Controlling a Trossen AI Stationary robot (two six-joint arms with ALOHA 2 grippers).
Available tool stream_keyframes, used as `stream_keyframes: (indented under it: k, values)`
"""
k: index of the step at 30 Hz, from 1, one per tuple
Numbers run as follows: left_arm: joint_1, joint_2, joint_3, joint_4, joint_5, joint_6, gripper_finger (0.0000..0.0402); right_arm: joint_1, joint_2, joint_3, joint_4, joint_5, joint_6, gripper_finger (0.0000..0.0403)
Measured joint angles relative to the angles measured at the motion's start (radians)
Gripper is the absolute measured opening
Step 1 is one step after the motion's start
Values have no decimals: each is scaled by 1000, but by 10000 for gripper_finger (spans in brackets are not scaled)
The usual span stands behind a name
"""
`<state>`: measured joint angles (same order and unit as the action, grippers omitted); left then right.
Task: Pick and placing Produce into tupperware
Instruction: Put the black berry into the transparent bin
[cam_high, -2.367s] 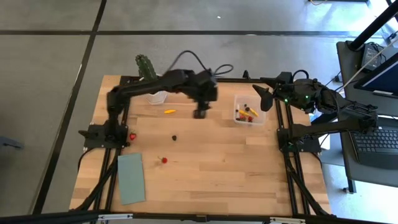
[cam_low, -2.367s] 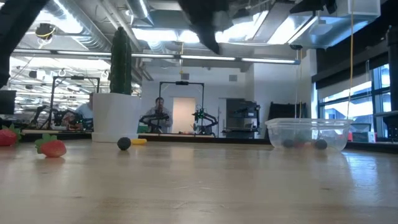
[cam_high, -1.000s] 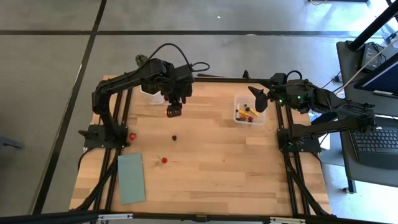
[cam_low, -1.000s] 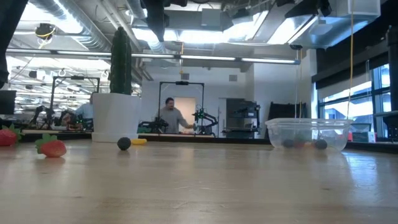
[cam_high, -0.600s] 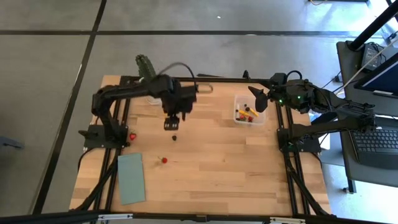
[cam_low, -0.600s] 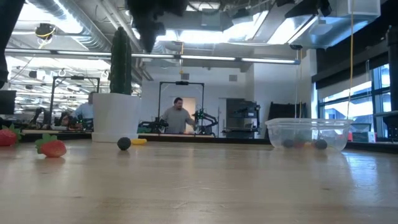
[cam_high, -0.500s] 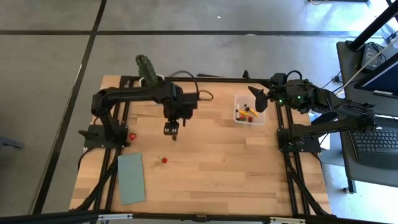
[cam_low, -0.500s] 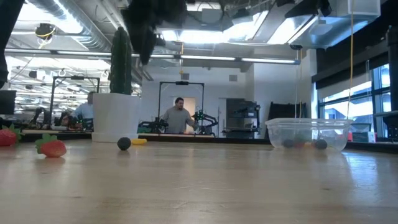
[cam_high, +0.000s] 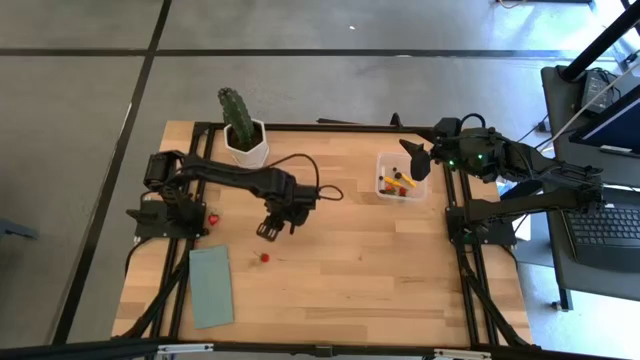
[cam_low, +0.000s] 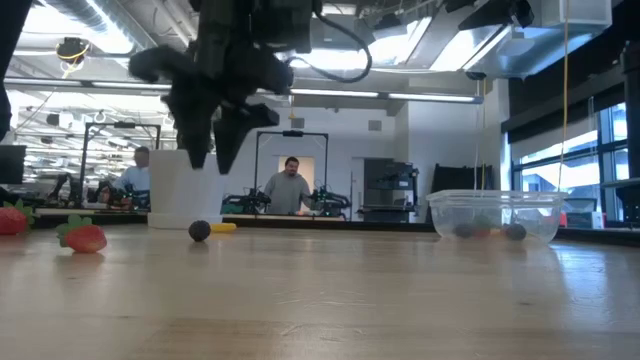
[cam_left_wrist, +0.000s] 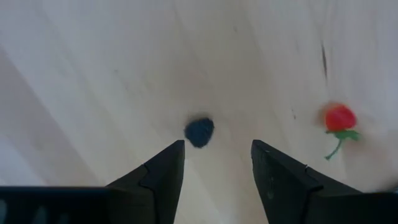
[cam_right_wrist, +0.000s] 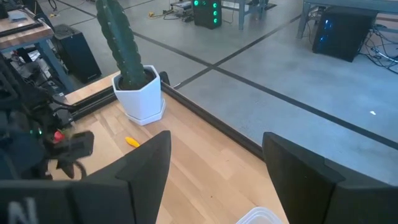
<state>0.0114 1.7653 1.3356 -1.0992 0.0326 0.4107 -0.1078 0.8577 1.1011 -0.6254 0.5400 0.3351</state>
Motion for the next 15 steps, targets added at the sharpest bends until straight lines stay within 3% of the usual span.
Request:
stream_keyframes:
  k: [5, 9, 15]
  values:
    - [-2, 0, -74, 35, -16, 68, 172, 0, 12, 0, 0, 0, 0, 255]
    - [-2, 0, -116, 72, -106, 158, 168, 0, 34, 0, -1, 0, 0, 255]
    - [-2, 0, -148, 132, -115, 270, 172, 0, 72, 0, -1, 0, 0, 255]
